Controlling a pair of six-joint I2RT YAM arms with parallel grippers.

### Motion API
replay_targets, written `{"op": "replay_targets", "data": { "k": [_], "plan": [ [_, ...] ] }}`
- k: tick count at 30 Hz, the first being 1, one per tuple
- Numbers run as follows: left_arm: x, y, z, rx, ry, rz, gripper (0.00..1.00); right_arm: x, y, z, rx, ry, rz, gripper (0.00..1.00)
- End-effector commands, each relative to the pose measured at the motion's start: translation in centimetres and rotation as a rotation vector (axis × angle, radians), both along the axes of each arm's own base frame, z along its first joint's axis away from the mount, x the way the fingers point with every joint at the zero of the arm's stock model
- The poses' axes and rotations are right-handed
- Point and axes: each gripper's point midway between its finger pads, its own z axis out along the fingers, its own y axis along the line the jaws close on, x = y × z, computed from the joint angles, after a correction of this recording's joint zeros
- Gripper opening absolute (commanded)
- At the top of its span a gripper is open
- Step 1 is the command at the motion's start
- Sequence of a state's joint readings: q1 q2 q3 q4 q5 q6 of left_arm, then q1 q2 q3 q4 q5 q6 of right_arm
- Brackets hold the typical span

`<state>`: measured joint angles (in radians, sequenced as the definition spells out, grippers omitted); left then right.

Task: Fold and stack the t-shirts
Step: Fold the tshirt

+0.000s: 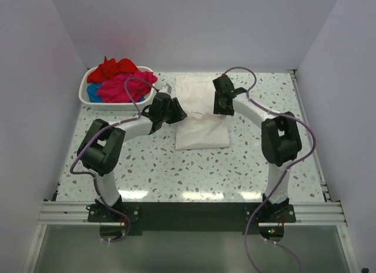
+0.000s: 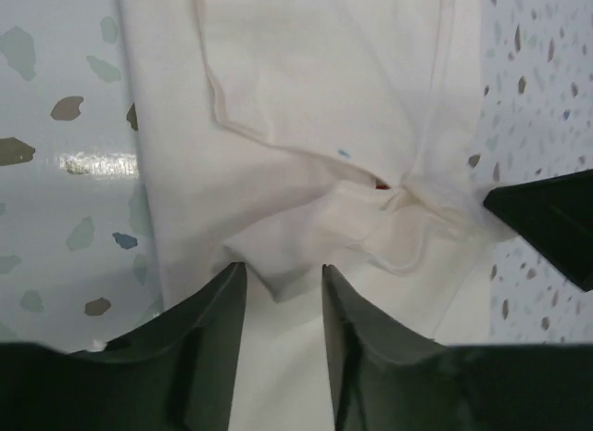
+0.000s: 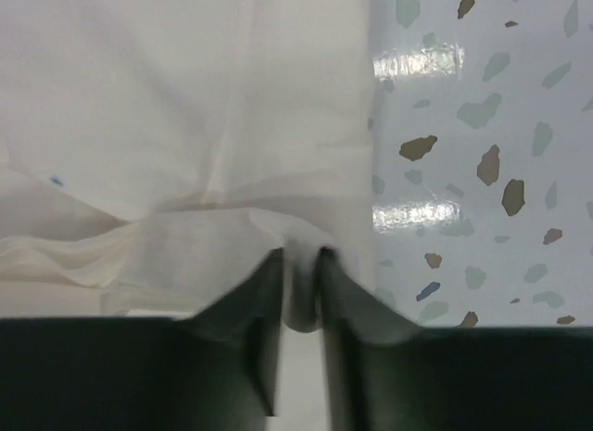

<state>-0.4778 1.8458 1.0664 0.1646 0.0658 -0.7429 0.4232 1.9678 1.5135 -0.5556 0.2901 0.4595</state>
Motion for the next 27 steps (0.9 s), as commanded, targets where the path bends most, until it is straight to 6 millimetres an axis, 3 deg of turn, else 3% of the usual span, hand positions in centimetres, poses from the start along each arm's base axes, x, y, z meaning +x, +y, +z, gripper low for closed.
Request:
{"op": "replay_targets", "data": {
  "k": [1,3,4,7,10,11,13,14,20,22,27],
  "plan": [
    [3.4,0.5,4.7,-0.029,-0.112,0.074,0.49,2.3,-0.4,3.7,0.016,-0.063,0.000,0.54],
    [4.1,1.5,7.7,-0.008,-0.186,0.121,0.73,2.6,-0.6,6.8,0.024,-0.130,0.003,0.78],
    [4.0,2.0,8.6,0.003,-0.203,0.138,0.78,2.6,-1.0,7.8,0.016,-0.154,-0.002,0.86],
    [3.4,3.6,11.1,0.034,-0.268,0.171,0.86,1.6,-1.5,10.7,0.031,-0.215,0.010,0.89],
    [1.8,3.9,10.2,0.050,-0.256,0.133,0.87,-0.1,-1.2,11.1,0.080,-0.232,0.044,0.89],
    [0.8,3.9,8.8,0.059,-0.228,0.107,0.87,-1.0,-0.8,9.6,0.102,-0.197,0.069,0.89],
    [-0.2,4.0,7.4,0.071,-0.204,0.080,0.87,-2.1,-0.7,9.0,0.124,-0.181,0.083,0.89],
    [-1.3,4.0,5.8,0.084,-0.173,0.055,0.87,-3.1,-0.4,7.5,0.137,-0.138,0.101,0.89],
    [-4.9,5.0,0.0,0.117,-0.049,0.013,0.85,-7.4,-0.8,3.2,0.196,-0.060,0.096,0.85],
    [-5.6,5.2,-1.2,0.122,-0.027,0.012,0.84,-8.5,-1.1,1.8,0.198,-0.032,0.084,0.82],
    [-6.5,4.9,-1.9,0.114,-0.010,-0.022,0.81,-10.4,-1.4,0.1,0.215,0.012,0.078,0.70]
  ]
}}
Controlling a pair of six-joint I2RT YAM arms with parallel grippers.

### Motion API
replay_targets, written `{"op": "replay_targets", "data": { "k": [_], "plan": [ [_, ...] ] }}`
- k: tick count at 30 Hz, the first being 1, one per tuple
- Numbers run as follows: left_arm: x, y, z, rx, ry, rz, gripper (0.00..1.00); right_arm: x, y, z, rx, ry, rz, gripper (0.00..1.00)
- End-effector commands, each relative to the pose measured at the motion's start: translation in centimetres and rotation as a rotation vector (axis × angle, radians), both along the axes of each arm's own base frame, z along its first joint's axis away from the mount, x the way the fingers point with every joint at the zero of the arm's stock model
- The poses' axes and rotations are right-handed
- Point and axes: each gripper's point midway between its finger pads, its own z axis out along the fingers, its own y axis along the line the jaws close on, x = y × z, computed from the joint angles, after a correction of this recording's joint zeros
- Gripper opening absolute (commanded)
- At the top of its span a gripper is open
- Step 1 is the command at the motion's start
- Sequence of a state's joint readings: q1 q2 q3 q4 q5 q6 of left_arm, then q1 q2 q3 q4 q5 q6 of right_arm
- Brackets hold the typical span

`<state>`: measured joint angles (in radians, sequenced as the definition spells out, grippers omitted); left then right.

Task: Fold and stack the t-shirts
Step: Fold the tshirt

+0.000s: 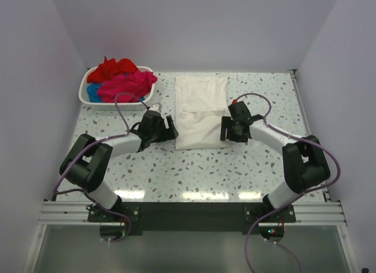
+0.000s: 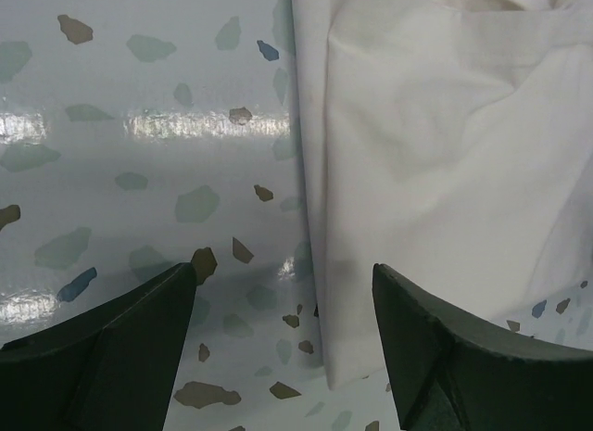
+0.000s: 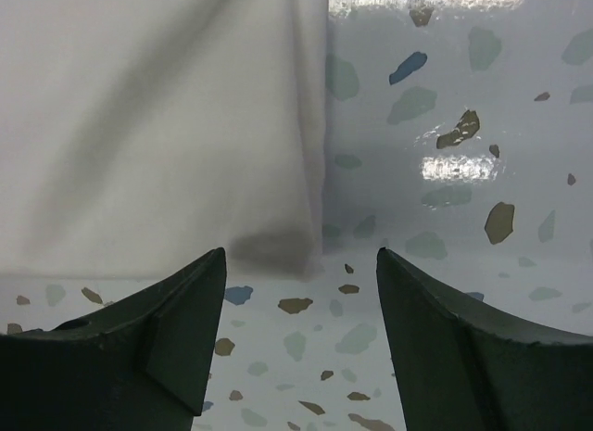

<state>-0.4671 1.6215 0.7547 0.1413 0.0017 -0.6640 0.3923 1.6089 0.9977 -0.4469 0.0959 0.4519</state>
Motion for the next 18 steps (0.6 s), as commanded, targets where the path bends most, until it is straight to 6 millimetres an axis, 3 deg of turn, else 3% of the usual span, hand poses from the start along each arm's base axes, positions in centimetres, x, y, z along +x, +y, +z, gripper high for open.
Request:
{"op": "replay_targets", "data": {
  "k": [1,10,18],
  "plan": [
    [0.5,-0.8,1.0,-0.025,-0.051,-0.038,0.81,0.6,1.1,2.3,0.083,-0.092,-0.006,0.69],
    [-2.1,-1.8,-0.9,0.011,-0.008,-0.079,0.75,-1.1,0.1,-0.5,0.053,-0.040,-0.022,0.62],
    [-3.2,-1.6,-1.9,0.068,0.007,-0.063,0.73,-2.3,-0.3,-3.4,0.030,0.019,-0.022,0.55]
  ]
}}
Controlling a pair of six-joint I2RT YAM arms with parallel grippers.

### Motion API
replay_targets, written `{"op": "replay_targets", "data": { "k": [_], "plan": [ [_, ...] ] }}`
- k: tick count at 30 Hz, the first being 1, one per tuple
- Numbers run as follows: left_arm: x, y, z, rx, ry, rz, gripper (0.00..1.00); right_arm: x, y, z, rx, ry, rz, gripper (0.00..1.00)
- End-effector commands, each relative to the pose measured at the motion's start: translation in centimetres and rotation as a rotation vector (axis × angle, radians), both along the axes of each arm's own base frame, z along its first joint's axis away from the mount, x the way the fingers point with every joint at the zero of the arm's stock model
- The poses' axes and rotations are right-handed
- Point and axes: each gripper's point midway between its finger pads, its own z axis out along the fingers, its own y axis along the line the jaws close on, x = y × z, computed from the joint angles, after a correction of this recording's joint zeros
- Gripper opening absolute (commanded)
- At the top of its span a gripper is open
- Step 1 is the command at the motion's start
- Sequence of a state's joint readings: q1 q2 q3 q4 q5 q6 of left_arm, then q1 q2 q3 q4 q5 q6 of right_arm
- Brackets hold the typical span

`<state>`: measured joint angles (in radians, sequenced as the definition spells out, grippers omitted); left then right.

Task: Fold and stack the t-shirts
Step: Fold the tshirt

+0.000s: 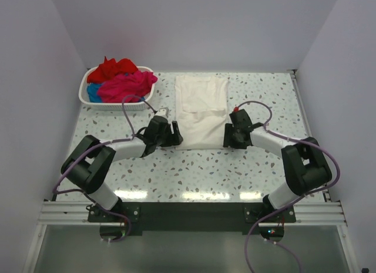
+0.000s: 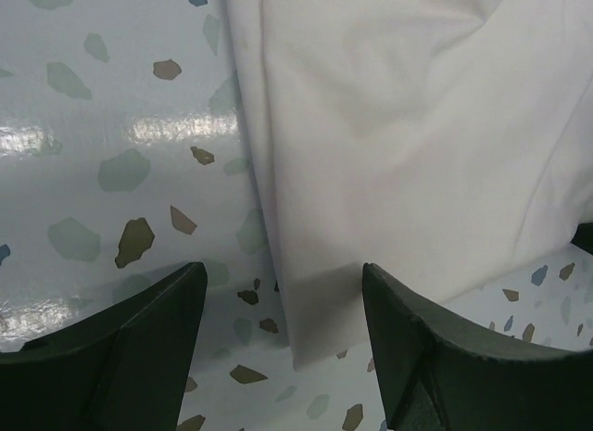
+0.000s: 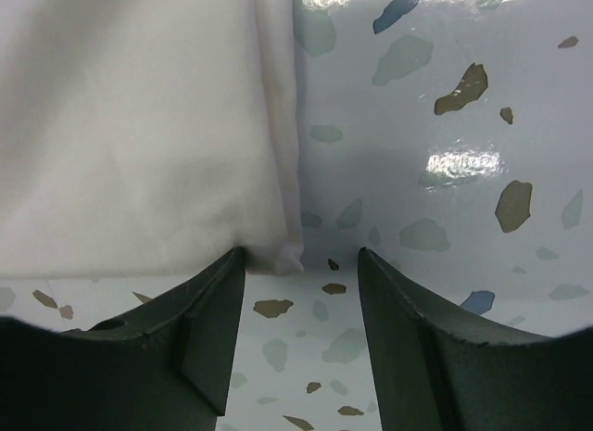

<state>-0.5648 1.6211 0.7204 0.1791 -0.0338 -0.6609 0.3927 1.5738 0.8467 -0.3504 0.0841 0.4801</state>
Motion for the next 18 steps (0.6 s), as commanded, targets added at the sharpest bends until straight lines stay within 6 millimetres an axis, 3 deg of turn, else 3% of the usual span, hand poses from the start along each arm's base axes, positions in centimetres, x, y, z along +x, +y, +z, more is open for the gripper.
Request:
{"op": "replay_targets", "data": {
  "k": [1,9,13,18],
  "plan": [
    [-1.1,1.2,-1.3,0.059,0.020,0.020,0.73,0.2,0.4,-0.9,0.015,-0.006,-0.006,0.55],
    [-2.2,2.1,-2.2,0.083,0.035,0.035,0.64,-0.1,0.6,-2.6,0.016,0.032,0.003,0.45],
    [-2.9,1.2,-2.5,0.073,0.042,0.004,0.55,-0.1,0.7,-2.8,0.020,0.033,0.005,0.42],
    [-3.6,-0.1,-2.2,0.027,0.034,-0.033,0.55,-0.2,0.6,-2.9,0.017,0.037,0.008,0.41]
  ]
}}
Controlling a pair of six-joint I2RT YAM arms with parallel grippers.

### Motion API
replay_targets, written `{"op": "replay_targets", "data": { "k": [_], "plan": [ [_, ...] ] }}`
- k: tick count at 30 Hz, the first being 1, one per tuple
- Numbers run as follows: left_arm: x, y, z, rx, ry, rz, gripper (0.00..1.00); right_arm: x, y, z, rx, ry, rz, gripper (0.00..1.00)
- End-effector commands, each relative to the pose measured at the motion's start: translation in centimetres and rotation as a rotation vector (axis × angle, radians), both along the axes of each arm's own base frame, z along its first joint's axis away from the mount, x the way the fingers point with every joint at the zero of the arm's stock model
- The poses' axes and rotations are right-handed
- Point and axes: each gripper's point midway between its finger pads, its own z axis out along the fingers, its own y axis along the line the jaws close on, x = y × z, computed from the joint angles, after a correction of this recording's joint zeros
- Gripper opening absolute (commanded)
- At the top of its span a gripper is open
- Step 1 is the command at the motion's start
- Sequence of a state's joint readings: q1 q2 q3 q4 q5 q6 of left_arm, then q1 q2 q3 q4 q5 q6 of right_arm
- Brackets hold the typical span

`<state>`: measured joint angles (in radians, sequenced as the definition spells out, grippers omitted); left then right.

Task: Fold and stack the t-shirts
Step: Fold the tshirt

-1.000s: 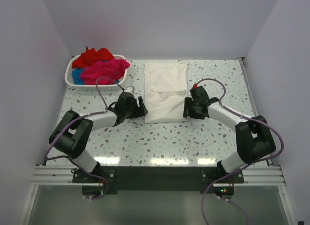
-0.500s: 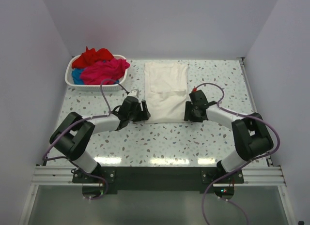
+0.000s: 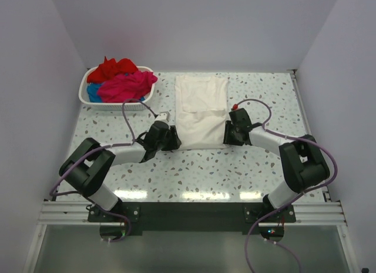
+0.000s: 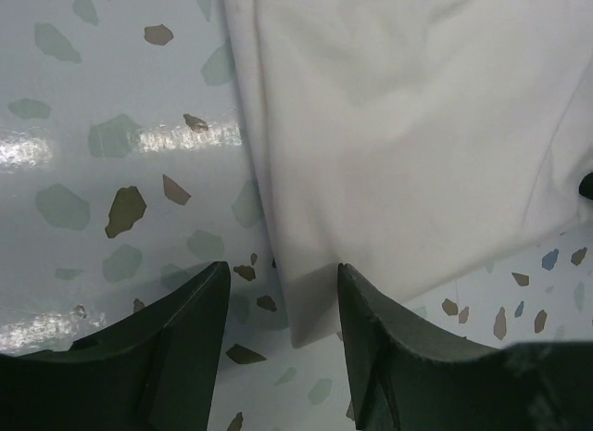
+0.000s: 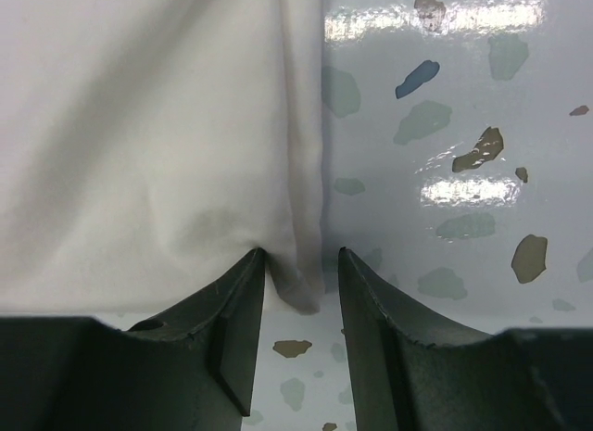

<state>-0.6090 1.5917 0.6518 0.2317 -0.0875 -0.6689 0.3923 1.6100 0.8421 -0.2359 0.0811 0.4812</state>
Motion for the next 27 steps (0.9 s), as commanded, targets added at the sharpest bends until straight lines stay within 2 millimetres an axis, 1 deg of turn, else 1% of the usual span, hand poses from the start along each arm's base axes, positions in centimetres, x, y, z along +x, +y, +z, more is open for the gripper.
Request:
{"op": "replay_targets", "data": {
  "k": [1,5,8,9,10,13,14,16,17,18,19,20,23,24,25,26,27],
  "plan": [
    [-2.4,-0.3,-1.8,0.008,0.067,-0.042,0.54,-2.2,-0.3,-2.7,-0.017,0.106,0.008,0.41],
    [-2.7,-0.4,-2.5,0.019,0.086,-0.050,0.48,-2.0,-0.2,-2.6,-0.015,0.099,0.009,0.38],
    [-3.0,-0.2,-2.8,0.024,0.095,-0.045,0.38,-1.8,-0.1,-2.5,-0.015,0.097,0.011,0.35],
    [-3.1,-0.1,-2.9,0.026,0.097,-0.042,0.33,-1.7,-0.1,-2.4,-0.014,0.095,0.011,0.34],
    [-3.2,0.0,-2.9,0.028,0.100,-0.042,0.31,-1.6,-0.1,-2.4,-0.014,0.094,0.012,0.32],
    [-3.5,-0.3,-3.0,0.016,0.103,-0.053,0.22,-1.6,0.0,-2.6,-0.018,0.100,0.020,0.23],
    [-3.4,-0.4,-2.9,0.007,0.098,-0.058,0.20,-1.7,0.0,-2.6,-0.017,0.102,0.023,0.20],
    [-3.6,-0.9,-3.1,-0.010,0.107,-0.077,0.14,-1.9,0.1,-2.7,-0.012,0.111,0.029,0.16],
    [-3.6,-1.1,-3.0,-0.016,0.100,-0.083,0.10,-2.0,0.1,-2.6,-0.010,0.110,0.031,0.10],
    [-3.9,-1.4,-3.1,-0.029,0.110,-0.103,0.02,-2.3,0.0,-2.6,-0.008,0.116,0.033,0.08],
    [-3.9,-1.5,-3.0,-0.034,0.109,-0.106,0.00,-2.6,0.2,-2.4,0.003,0.117,0.039,0.02],
    [-4.0,-1.5,-2.9,-0.034,0.108,-0.108,0.00,-2.8,0.2,-2.3,0.010,0.117,0.041,0.00],
    [-4.3,-1.0,-2.6,-0.025,0.101,-0.109,0.00,-4.1,0.1,-1.7,0.026,0.117,0.048,0.00],
    [-4.5,-0.8,-2.1,-0.026,0.091,-0.109,0.00,-4.6,0.0,-1.5,0.026,0.115,0.051,0.00],
    [-4.7,-0.7,-1.9,-0.022,0.088,-0.113,0.00,-5.8,0.1,-1.2,0.027,0.118,0.061,0.00],
    [-5.1,-0.4,-1.9,-0.018,0.093,-0.117,0.00,-6.4,0.1,-1.0,0.030,0.117,0.068,0.00],
    [-5.6,-0.2,-1.3,-0.027,0.083,-0.121,0.00,-7.7,-0.2,-1.4,0.021,0.144,0.072,0.00]
  ]
}}
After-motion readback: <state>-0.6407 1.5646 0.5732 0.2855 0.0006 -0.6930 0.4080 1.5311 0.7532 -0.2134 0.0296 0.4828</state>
